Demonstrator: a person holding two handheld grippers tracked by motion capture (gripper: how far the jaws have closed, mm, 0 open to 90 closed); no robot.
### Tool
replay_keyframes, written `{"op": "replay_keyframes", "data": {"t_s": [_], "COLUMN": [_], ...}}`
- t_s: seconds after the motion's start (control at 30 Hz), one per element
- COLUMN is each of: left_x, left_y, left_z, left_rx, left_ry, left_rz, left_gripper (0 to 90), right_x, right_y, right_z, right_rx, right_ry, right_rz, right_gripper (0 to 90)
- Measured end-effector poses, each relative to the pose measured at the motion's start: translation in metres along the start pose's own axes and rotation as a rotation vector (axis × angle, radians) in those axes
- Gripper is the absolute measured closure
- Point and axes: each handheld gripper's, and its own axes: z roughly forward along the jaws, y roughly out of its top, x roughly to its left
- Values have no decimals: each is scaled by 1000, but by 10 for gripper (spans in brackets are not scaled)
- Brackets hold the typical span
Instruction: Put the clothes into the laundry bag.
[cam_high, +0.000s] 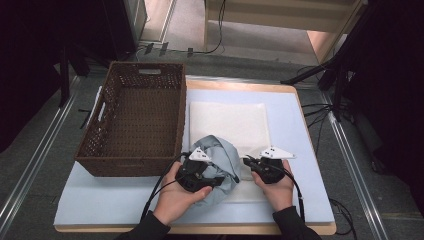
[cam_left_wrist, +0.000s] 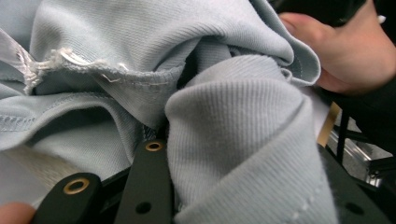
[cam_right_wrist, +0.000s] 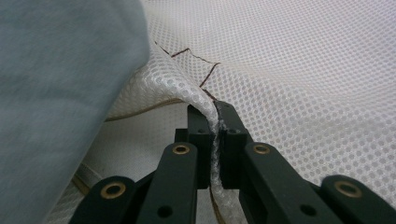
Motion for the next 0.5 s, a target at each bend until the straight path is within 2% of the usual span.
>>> {"op": "replay_keyframes", "data": {"t_s": [0.13, 0.23, 0.3, 0.37, 0.43, 0.5], "left_x": [-5, -4, -3, -4, -7, -10], "left_y": [-11, -21, -24, -23, -17, -11], "left_z": [4, 17, 22, 18, 12, 5], "left_rx": [0, 42, 43, 8, 7, -34], "left_ry": [-12, -6, -25, -33, 1, 46], "left_rz": [2, 22, 25, 23, 40, 59], "left_gripper": [631, 594, 515, 393, 221, 141], "right_x": [0, 0, 0, 0, 0, -1], "right_y": [0, 0, 0, 0, 1, 1], "right_z": [1, 0, 0, 0, -1, -1], "right_rx": [1, -1, -3, -6, -10, -12], "right_ry": [1, 2, 1, 1, 4, 5], "right_rz": [5, 5, 2, 4, 7, 9], "right_gripper": [870, 870, 870, 869, 870, 870]}}
